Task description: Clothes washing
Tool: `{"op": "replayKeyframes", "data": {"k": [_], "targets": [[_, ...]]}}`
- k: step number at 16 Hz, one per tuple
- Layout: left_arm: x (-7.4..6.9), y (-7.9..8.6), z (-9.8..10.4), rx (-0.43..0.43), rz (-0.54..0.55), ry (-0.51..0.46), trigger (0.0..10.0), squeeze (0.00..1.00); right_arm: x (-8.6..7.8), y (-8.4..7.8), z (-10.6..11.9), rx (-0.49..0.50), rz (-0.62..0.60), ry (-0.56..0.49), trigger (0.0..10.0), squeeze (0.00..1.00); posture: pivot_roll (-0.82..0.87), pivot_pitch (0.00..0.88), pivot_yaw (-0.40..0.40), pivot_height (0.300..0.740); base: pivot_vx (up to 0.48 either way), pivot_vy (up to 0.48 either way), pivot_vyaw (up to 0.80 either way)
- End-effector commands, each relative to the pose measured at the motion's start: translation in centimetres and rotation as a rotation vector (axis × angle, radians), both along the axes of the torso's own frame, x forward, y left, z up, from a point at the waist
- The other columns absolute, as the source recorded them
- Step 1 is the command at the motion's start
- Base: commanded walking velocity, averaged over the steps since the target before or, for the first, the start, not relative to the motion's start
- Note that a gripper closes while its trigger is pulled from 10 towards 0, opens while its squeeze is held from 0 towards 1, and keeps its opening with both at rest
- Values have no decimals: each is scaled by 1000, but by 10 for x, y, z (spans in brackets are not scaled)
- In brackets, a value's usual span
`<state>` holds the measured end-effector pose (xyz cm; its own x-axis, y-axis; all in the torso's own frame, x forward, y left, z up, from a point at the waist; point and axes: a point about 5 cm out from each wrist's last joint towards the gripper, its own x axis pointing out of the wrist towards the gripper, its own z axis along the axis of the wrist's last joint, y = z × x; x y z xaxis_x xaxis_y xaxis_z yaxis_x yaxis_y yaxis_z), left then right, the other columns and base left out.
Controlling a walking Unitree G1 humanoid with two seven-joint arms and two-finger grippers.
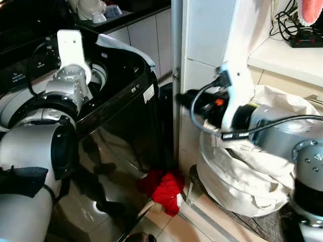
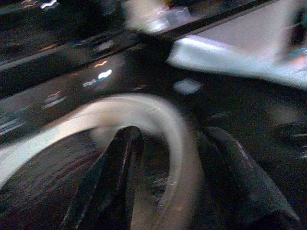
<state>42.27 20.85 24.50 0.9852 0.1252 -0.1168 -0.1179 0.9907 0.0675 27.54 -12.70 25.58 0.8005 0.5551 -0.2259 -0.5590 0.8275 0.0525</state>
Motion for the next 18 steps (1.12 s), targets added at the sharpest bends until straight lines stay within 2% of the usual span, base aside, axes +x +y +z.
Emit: {"op": "replayKeyframes", "data": {"k": [1, 2, 3, 4, 5, 7, 8, 9, 12, 14, 15, 16, 17, 18], "targets": [[5, -28, 18, -2, -203, -100, 10000, 0, 12, -29, -7, -167, -203, -14, 10000, 0, -171, 0, 150, 740, 0, 0, 0], [5, -38, 18, 9, -274, -120, 10000, 0, 13, -39, -11, -248, -252, -9, 10000, 529, -171, 0, 150, 740, 0, 0, 0], [1, -67, 10, -90, -487, -174, 10000, 0, 10, -63, -21, -362, -331, 45, 10000, 1000, -167, 0, 139, 740, 0, 0, 0], [-1, -74, 8, -133, -543, -189, 10000, 0, 9, -69, -23, -375, -344, 61, 10000, 1000, -163, 0, 135, 740, 0, 0, 0], [-10, -93, -4, -146, -750, -213, 10000, 0, 7, -82, -22, -385, -359, 76, 10000, 1000, -157, 0, 130, 740, 0, 0, 0], [-24, -107, -20, -170, -943, -203, 10000, 0, 4, -96, -22, -414, -358, 96, 10000, 1000, -153, 0, 121, 740, 0, 0, 0], [-45, -111, -41, -214, -1100, -167, 10000, 0, 6, -112, -25, -410, -345, 122, 10000, 1000, -147, 0, 110, 740, 0, 0, 0], [-61, -111, -55, -260, -1189, -126, 10000, 0, 9, -123, -29, -406, -342, 130, 10000, 1000, -141, 0, 103, 740, 0, 0, 0], [-82, -108, -69, -242, -1264, -68, 10000, 0, 15, -136, -36, -409, -343, 168, 10000, 1000, -124, 0, 87, 740, 0, 0, 0], [-101, -105, -74, -194, -1325, -28, 10000, 0, 20, -144, -49, -355, -306, 225, 10000, 1000, -121, 0, 85, 740, 0, 0, 0], [-109, -106, -72, -204, -1330, -18, 10000, 0, 22, -147, -58, -341, -281, 258, 10000, 1000, -121, 0, 85, 740, 0, 0, 0], [-113, -108, -70, -212, -1336, -11, 10000, 0, 24, -155, -68, -406, -311, 278, 10000, 980, -114, 0, 83, 740, 0, 0, 0], [-115, -109, -70, -213, -1339, -9, 10000, 0, 25, -160, -73, -449, -332, 283, 10000, 773, -114, 0, 83, 740, 0, 0, 0], [-116, -111, -70, -211, -1339, -9, 10000, 0, 28, -164, -79, -458, -354, 290, 10000, 0, -115, 0, 85, 740, 0, 0, 0]]}}
